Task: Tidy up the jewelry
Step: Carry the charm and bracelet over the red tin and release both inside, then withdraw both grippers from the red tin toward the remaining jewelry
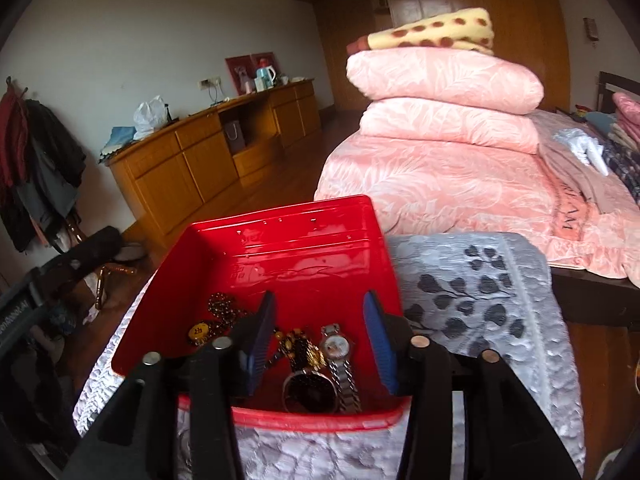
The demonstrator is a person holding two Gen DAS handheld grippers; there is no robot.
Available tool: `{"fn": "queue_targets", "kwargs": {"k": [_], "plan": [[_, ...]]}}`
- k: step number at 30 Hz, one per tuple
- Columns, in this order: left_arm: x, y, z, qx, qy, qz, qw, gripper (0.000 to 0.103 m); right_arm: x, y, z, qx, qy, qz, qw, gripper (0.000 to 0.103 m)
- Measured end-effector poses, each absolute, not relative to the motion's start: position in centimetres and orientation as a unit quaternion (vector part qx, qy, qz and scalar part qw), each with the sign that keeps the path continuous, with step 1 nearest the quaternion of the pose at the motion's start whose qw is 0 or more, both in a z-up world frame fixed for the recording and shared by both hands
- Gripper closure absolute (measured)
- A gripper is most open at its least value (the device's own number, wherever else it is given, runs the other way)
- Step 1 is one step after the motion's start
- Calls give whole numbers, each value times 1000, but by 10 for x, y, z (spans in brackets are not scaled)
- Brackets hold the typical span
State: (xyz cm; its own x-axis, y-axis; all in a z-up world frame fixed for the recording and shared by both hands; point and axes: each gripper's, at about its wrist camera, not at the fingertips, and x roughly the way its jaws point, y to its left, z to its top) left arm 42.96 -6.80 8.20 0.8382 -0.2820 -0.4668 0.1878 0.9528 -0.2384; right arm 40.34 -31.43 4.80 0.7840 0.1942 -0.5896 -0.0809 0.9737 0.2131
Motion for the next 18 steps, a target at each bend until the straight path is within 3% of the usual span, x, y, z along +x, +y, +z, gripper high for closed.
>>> {"fn": "queue_targets", "kwargs": {"k": [18], "plan": [[320,-42,52,-21,259,-82,962,29,300,-294,23,73,330,96,936,49]]}}
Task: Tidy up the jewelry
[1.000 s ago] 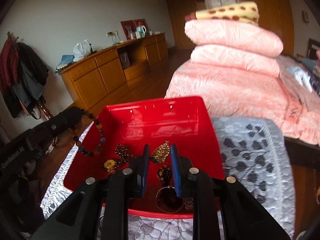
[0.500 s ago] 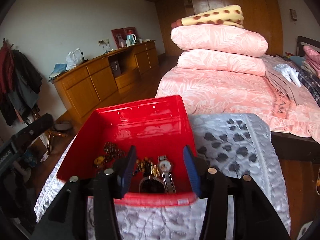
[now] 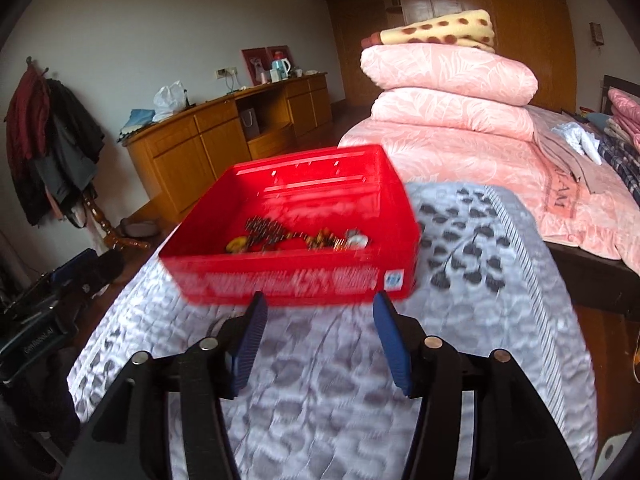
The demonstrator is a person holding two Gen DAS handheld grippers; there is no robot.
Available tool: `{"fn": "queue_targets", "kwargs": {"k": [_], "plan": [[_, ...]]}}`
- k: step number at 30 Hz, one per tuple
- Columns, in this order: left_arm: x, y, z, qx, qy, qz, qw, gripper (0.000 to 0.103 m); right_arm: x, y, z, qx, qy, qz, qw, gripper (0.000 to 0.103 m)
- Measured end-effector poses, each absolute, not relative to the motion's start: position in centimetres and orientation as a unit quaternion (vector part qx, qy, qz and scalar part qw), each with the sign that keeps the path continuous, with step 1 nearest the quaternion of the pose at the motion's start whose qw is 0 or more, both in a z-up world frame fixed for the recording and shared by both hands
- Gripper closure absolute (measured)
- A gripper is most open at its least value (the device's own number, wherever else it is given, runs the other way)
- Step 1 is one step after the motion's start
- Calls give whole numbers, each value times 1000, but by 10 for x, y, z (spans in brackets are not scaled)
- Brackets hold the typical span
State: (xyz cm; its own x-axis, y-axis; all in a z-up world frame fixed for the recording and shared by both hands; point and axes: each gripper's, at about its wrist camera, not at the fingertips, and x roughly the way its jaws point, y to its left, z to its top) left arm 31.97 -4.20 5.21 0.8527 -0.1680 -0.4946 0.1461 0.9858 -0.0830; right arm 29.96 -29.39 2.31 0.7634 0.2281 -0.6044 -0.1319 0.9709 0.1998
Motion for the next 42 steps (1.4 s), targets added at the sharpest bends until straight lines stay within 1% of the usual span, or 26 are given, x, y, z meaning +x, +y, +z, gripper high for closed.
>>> {"fn": "queue_targets", "kwargs": {"k": [5,8,12,14,23,30,34,42], "plan": [[304,-36,36,-1,277,-68,958,20,289,-279,8,63,354,107,927,49],[301,-32,23,13,299,-56,952,19,286,-267,-1,57,367,116,921,49],[298,-21,10,-1,321,-48,946,17,287,-254,-10,59,382,130,913,49],[297,-17,7,-5,327,-48,944,14,287,-249,-11,58,383,133,912,49],[295,3,4,-27,338,-35,940,13,298,-232,-14,53,397,139,906,49],[300,10,2,-14,343,-23,939,13,312,-216,-20,47,410,143,900,49],[304,21,-2,-27,354,-18,935,13,319,-208,-22,48,415,143,897,43],[308,38,-5,-37,365,-11,930,13,333,-192,-29,30,427,134,894,43]]}}
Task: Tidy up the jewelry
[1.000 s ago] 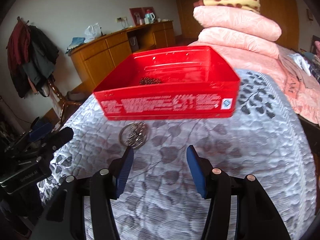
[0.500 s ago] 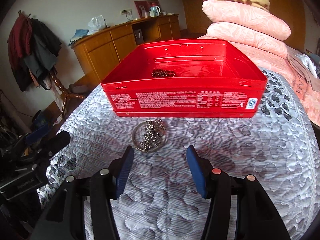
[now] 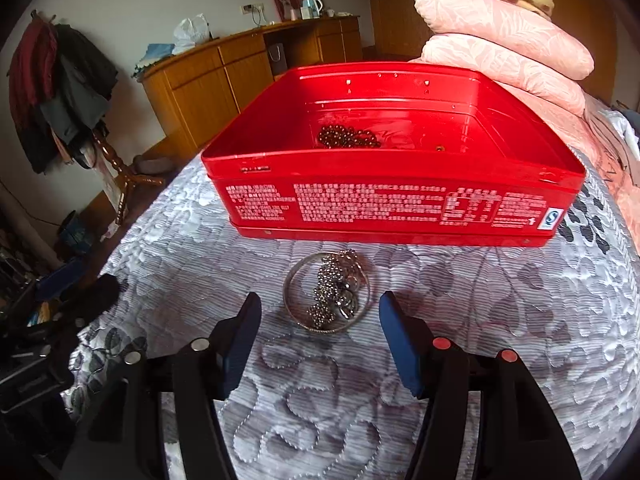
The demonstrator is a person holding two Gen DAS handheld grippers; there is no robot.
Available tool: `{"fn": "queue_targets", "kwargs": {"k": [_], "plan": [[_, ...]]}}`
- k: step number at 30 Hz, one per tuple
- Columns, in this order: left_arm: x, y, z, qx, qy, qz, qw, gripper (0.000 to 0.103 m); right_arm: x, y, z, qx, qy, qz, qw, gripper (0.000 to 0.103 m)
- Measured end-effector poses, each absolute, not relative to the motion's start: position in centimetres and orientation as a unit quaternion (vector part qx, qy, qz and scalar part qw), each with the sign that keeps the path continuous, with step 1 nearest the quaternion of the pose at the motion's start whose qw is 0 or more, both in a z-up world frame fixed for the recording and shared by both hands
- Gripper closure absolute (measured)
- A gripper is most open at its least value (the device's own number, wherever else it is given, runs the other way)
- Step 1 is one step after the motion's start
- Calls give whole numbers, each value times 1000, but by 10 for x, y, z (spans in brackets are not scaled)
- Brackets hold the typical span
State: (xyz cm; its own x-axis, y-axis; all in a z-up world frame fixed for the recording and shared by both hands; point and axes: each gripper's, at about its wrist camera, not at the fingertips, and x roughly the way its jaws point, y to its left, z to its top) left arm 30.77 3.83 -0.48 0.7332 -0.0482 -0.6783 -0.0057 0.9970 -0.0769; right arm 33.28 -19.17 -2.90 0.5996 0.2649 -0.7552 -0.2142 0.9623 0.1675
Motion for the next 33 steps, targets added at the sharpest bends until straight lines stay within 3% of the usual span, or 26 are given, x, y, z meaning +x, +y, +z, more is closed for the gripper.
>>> {"fn": "queue_targets", "kwargs": {"k": [11,16,33], "plan": [[310,51,-8,-62,372,-20,926,13,340,-173,-34,-11,433,110,895,44],[310,50,-8,-58,372,-22,926,13,340,-173,-34,-10,431,102,896,55],[306,40,-5,-40,368,-15,929,13,318,-191,-15,15,401,122,908,55]]}}
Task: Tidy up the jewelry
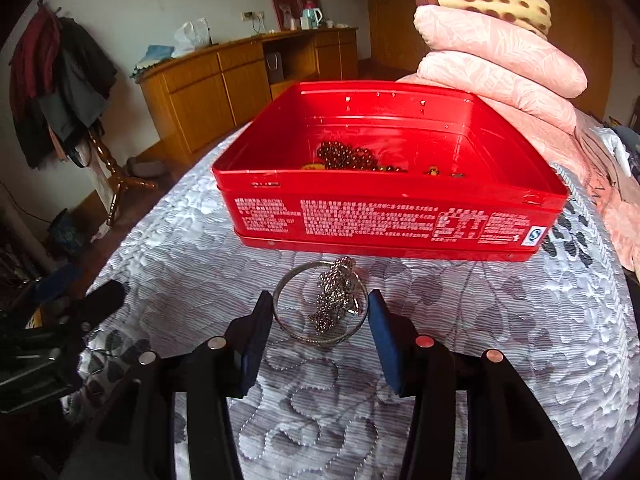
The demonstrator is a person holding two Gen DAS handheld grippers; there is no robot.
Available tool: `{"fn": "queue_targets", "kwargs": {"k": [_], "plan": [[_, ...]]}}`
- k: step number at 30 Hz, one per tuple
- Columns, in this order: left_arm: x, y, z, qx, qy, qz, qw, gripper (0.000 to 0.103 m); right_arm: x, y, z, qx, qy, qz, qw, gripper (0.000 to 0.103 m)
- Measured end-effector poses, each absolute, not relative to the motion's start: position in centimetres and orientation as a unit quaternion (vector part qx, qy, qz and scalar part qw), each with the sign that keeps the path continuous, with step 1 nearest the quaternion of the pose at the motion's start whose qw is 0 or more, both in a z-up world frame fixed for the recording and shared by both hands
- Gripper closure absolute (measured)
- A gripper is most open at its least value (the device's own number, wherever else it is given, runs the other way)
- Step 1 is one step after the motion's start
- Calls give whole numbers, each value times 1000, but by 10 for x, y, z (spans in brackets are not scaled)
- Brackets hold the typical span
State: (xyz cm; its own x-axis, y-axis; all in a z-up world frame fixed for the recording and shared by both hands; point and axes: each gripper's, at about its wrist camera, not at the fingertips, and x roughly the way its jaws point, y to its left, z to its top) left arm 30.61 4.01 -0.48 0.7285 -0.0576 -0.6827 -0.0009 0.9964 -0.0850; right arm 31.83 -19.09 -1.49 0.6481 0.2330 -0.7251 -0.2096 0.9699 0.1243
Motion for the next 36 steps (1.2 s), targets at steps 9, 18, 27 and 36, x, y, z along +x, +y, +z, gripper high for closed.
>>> {"fn": "queue_targets", "kwargs": {"k": [9,18,27,36], "plan": [[307,18,-6,-29,376,-38,926,13,300,-212,-8,20,396,116,911,55],[306,4,-7,-21,379,-49,924,13,271,-230,-17,24,420,126,898,54],[300,-7,-8,-9,380,-57,923,13,263,-238,-11,48,403,137,904,54],[299,-8,-8,-13,382,-56,922,13,270,-235,-6,40,401,138,905,51]]}}
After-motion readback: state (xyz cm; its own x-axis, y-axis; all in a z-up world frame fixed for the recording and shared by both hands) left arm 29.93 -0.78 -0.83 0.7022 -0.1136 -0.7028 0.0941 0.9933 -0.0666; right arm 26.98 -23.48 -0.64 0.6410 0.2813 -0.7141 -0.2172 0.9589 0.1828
